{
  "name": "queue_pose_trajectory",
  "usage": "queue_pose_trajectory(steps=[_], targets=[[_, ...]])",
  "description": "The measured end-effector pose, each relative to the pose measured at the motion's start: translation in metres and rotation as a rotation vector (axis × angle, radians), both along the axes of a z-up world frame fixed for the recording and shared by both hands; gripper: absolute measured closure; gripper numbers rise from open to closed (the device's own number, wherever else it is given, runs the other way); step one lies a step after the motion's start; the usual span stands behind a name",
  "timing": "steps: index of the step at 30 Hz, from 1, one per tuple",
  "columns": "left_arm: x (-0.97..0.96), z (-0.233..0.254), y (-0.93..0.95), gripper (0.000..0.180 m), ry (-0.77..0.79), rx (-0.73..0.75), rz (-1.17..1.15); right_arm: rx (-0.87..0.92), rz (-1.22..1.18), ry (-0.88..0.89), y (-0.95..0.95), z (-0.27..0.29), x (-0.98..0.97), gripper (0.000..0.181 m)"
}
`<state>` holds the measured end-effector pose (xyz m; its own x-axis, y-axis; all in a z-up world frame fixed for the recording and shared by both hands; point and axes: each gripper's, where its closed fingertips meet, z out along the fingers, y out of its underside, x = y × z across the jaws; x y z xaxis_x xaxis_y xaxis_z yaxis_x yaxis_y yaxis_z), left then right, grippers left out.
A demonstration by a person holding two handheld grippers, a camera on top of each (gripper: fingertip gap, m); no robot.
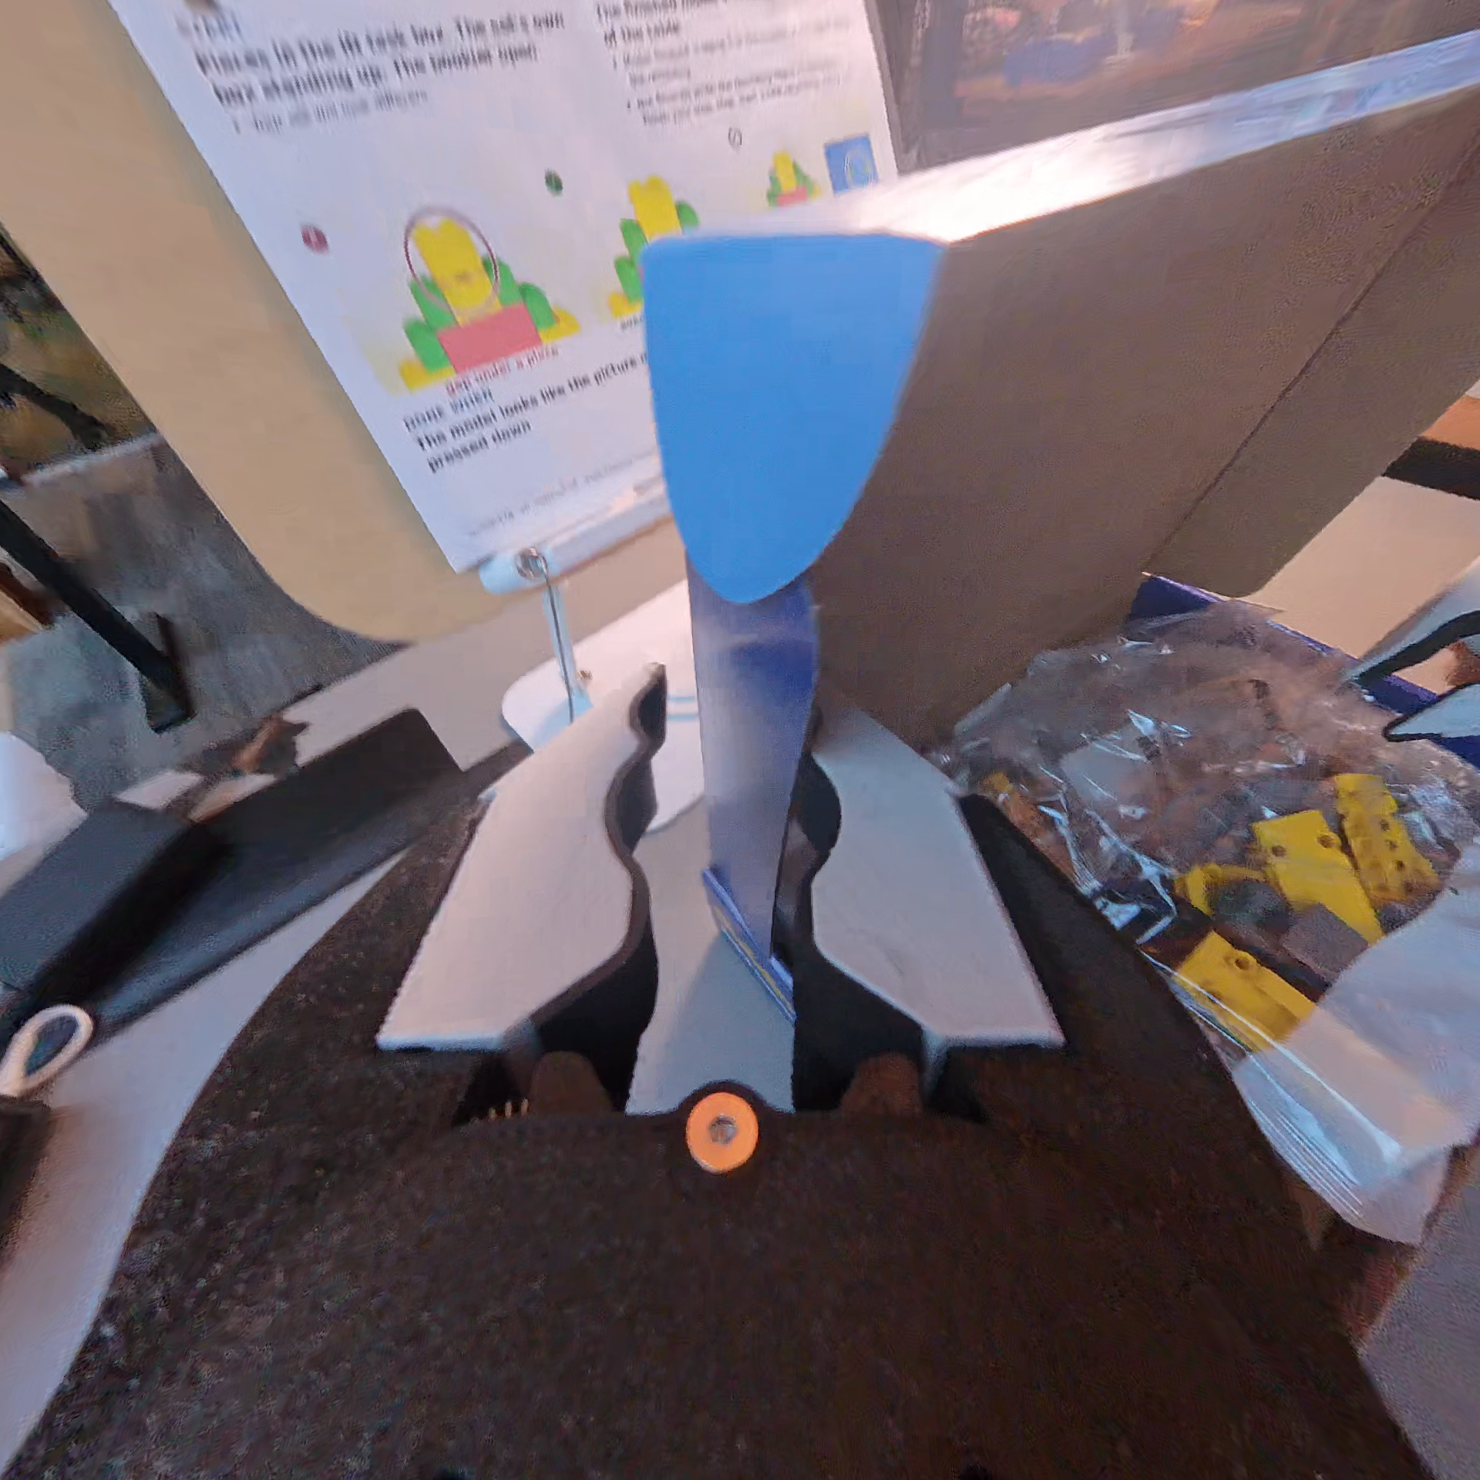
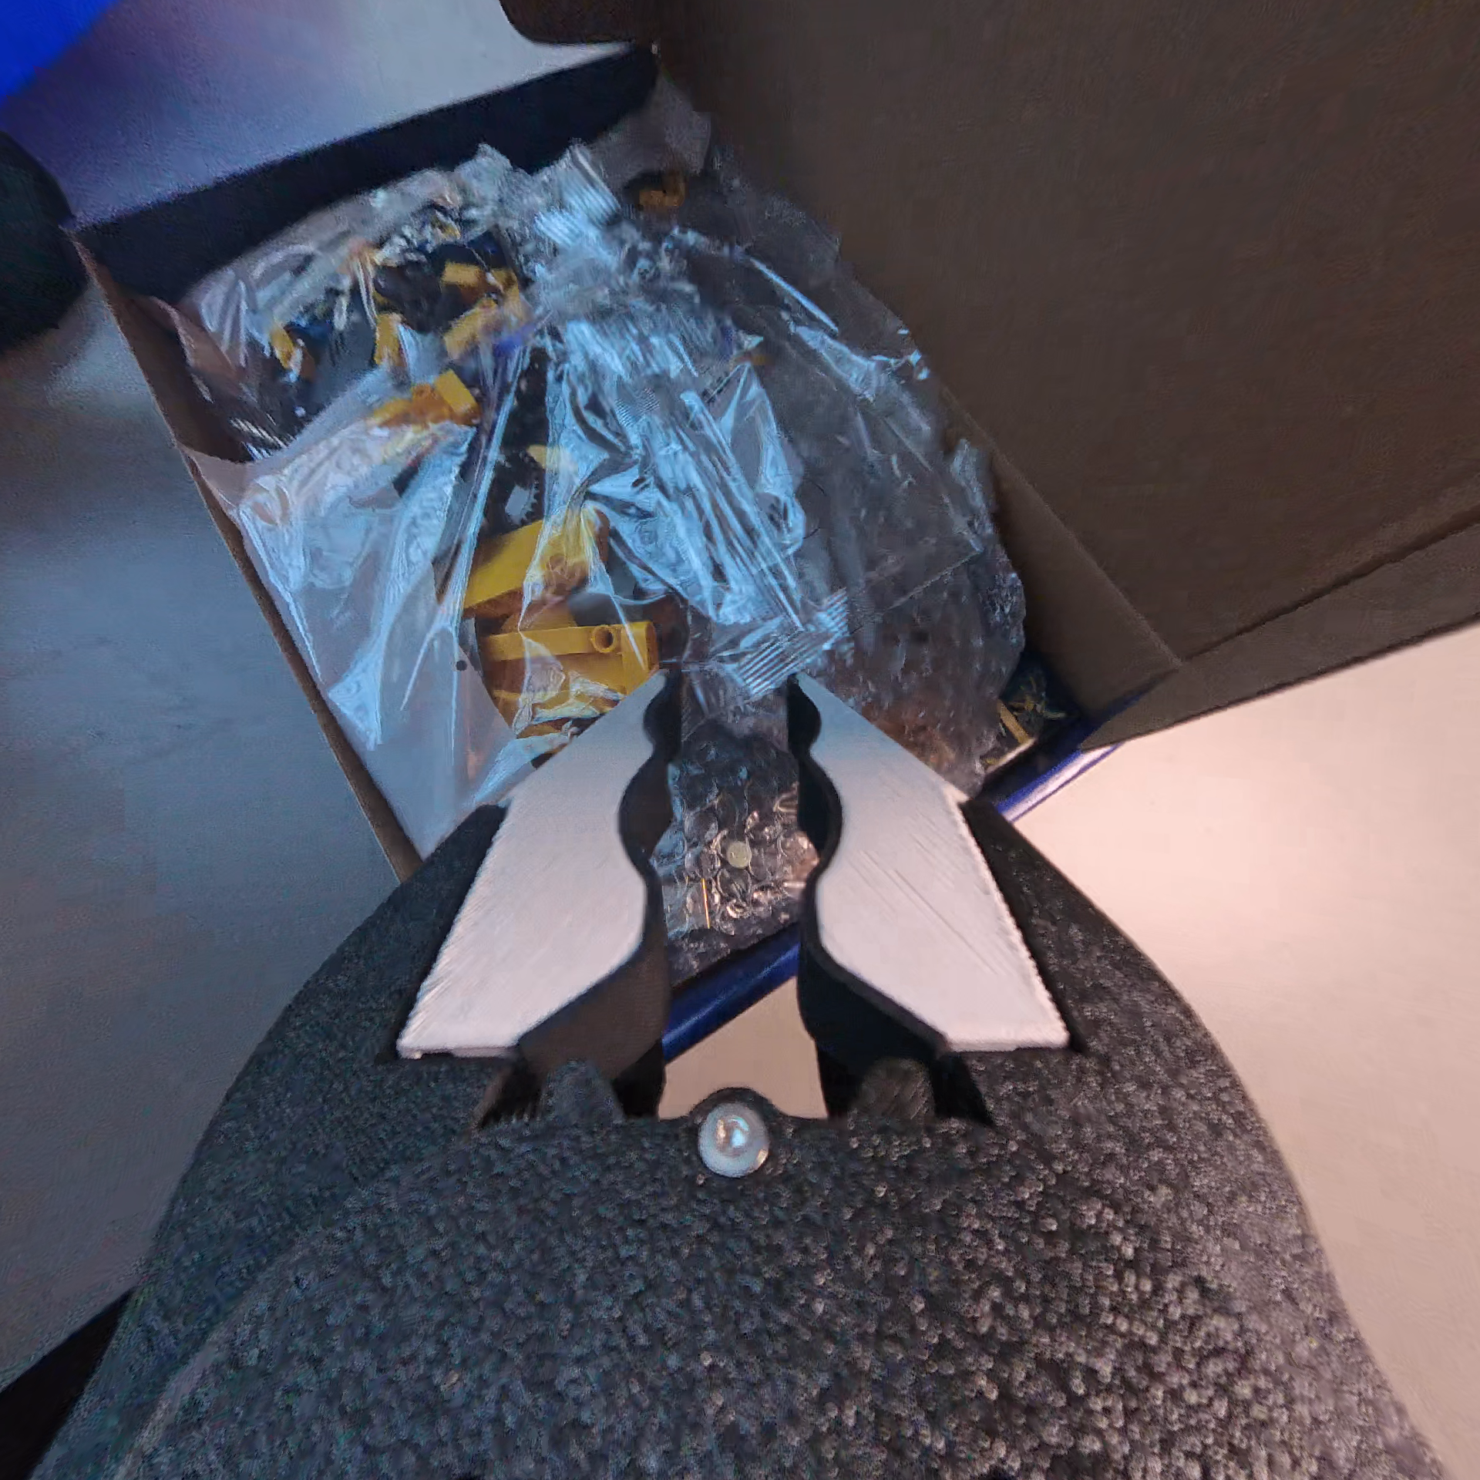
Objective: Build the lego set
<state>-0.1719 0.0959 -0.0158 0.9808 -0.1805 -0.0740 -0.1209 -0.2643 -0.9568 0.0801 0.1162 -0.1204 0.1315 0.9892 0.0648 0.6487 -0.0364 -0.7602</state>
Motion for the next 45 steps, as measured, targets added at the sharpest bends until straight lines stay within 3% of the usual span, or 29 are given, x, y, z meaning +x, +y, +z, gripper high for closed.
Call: queue_pose_trajectory(steps=[3, 5, 7, 11, 15, 18, 23, 27, 30, 33, 37, 45], targets=[[-0.009, 0.015, 0.022, 0.169, 0.038, 0.005, 0.016, -0.028, -0.003, 0.136, 0.002, 0.022, -0.007, 0.176], [-0.023, 0.015, 0.039, 0.176, -0.021, -0.038, 0.032, -0.059, 0.03, 0.195, -0.003, 0.03, -0.008, 0.177], [-0.031, 0.013, 0.053, 0.178, -0.092, -0.094, 0.029, -0.044, 0.021, 0.169, 0.0, 0.024, -0.003, 0.166], [-0.042, 0.005, 0.076, 0.176, -0.048, -0.204, 0.076, 0.011, 0.21, 0.071, -0.049, 0.011, 0.012, 0.139], [-0.047, -0.002, 0.086, 0.175, 0.006, -0.318, 0.084, 0.04, 0.421, -0.173, -0.101, -0.028, 0.04, 0.144], [-0.048, -0.005, 0.086, 0.174, 0.003, -0.395, 0.063, 0.277, 0.389, -0.234, -0.089, -0.039, 0.033, 0.176], [-0.044, -0.013, 0.063, 0.172, 0.068, -0.536, 0.023, 0.382, 0.587, -0.216, -0.131, -0.039, 0.041, 0.179], [-0.055, -0.044, 0.043, 0.165, 0.128, -0.663, 0.043, 0.253, 0.717, -0.146, -0.167, -0.038, 0.06, 0.18], [-0.057, -0.043, 0.044, 0.16, 0.114, -0.558, 0.035, 0.192, 0.682, -0.122, -0.166, -0.037, 0.062, 0.179], [-0.046, -0.022, 0.04, 0.134, 0.01, -0.412, -0.01, 0.151, 0.625, -0.023, -0.164, -0.019, 0.057, 0.166], [-0.031, 0.015, 0.017, 0.119, -0.002, -0.227, -0.046, -0.001, 0.484, 0.169, -0.14, 0.029, 0.047, 0.156], [-0.003, 0.073, -0.061, 0.12, 0.086, 0.08, -0.025, -0.159, 0.041, 0.155, -0.051, 0.004, 0.014, 0.139]])
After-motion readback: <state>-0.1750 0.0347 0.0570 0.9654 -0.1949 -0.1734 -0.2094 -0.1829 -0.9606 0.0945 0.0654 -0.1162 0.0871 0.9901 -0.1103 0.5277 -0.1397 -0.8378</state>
